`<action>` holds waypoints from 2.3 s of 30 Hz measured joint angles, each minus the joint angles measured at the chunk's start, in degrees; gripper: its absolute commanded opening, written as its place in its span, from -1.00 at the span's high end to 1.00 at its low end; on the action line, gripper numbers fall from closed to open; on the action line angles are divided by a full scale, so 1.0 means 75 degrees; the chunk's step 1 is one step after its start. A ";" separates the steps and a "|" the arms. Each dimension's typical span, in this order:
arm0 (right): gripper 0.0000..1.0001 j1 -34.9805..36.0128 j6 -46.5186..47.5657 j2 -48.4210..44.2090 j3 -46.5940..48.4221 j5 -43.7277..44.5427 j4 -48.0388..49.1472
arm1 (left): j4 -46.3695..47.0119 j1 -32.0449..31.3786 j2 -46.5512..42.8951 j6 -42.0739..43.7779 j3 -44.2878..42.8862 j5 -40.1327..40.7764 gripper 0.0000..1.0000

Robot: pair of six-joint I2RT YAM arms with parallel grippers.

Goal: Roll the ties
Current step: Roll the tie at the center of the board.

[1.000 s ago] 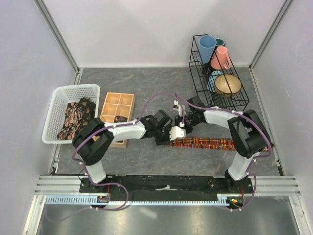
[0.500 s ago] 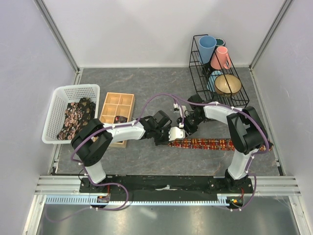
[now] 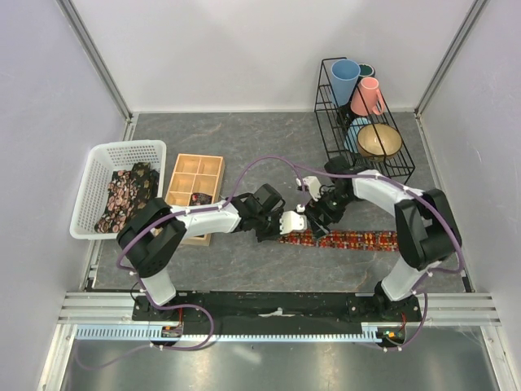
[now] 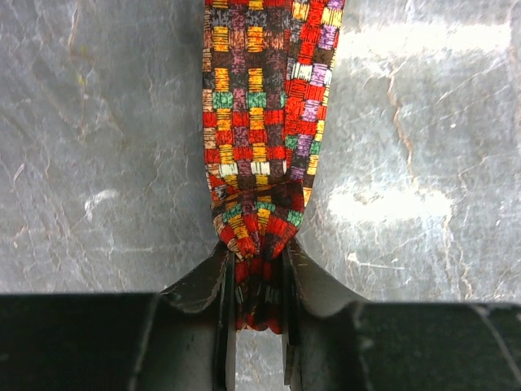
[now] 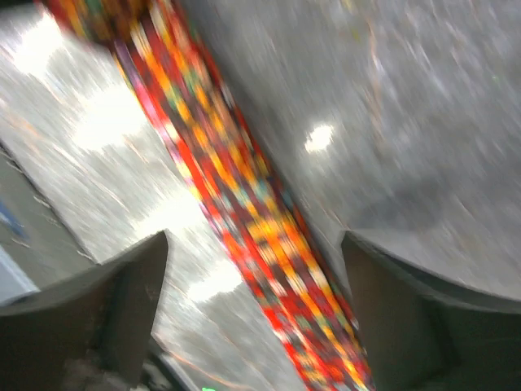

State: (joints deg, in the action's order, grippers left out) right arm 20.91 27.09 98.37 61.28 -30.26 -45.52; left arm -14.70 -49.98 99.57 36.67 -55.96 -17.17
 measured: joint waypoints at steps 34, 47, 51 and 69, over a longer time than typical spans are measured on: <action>-0.45 -0.0455 0.3940 -0.2148 -0.2716 0.1244 0.2183 | -0.0134 0.0799 -0.0149 -0.0061 0.0128 -0.0023 0.89; -0.96 -0.0641 0.3258 -0.2011 -0.1824 0.0673 0.1364 | -0.0055 0.0836 -0.0670 0.0105 0.0752 -0.0187 0.88; -0.96 -0.0638 0.1897 -0.2104 -0.1064 -0.0047 0.1204 | 0.0012 0.0836 -0.0697 0.0122 0.0804 -0.0195 0.88; -0.44 -0.0644 -0.7096 -0.0994 -0.0708 -0.2264 0.4905 | 0.0673 0.0839 -0.1084 0.0376 0.1428 -0.0259 0.88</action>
State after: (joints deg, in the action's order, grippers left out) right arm 16.08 -26.13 90.91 55.96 -47.24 -8.73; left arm -9.65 -43.68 91.44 39.48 -45.25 -19.11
